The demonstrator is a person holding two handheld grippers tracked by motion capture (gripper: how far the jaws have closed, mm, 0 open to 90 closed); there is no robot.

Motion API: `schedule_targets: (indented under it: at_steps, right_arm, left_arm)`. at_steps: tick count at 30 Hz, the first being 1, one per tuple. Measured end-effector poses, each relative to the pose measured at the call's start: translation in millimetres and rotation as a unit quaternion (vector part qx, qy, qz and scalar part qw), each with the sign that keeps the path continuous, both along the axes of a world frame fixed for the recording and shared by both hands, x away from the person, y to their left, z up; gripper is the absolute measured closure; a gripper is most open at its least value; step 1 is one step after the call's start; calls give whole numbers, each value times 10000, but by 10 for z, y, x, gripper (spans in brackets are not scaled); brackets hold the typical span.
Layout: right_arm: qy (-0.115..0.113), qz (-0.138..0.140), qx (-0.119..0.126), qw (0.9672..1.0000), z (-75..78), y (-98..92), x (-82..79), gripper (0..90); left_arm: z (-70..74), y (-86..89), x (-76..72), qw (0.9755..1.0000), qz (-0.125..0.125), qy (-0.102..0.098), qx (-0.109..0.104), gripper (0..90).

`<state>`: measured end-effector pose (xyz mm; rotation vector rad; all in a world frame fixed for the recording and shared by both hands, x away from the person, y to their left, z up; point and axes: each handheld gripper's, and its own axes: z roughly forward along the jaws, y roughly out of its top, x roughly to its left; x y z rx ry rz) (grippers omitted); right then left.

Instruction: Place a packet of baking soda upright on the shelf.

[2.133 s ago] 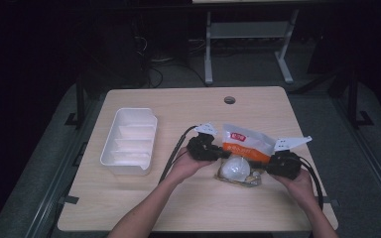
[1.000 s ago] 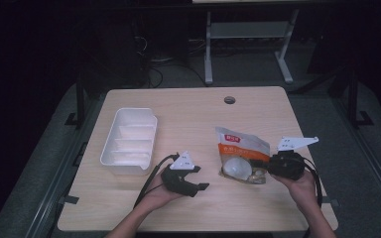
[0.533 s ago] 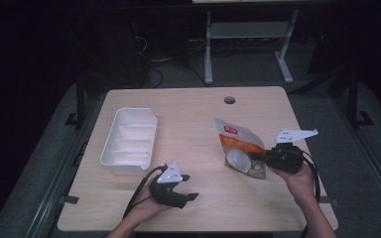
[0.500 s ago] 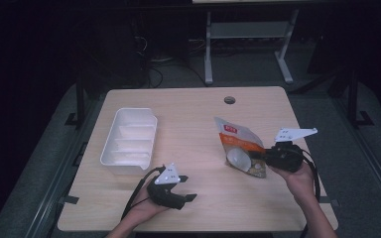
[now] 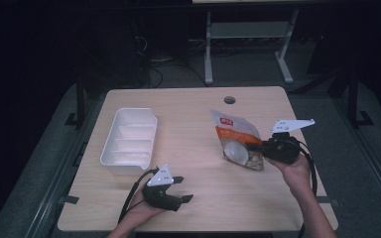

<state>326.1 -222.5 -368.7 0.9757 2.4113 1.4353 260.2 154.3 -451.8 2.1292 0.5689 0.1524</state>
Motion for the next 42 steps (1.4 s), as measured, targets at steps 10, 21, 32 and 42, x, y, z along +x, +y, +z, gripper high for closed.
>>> schedule_targets:
  at_steps: [10,21,32,42]
  right_arm:
    - [-72,144,-61,9999,167,187,126,900]
    - [-185,406,4,9990,376,557,311,900]
    - [-171,644,124,9977,448,947,496,899]
    - [-201,872,147,9959,504,1285,669,899]
  left_arm:
    - [5,30,6,10000,41,-28,-27,293]
    - [-11,61,14,9999,80,-110,-13,288]
    - [-32,68,24,9999,46,-118,77,285]
    - [-59,43,16,9997,-8,-165,180,283]
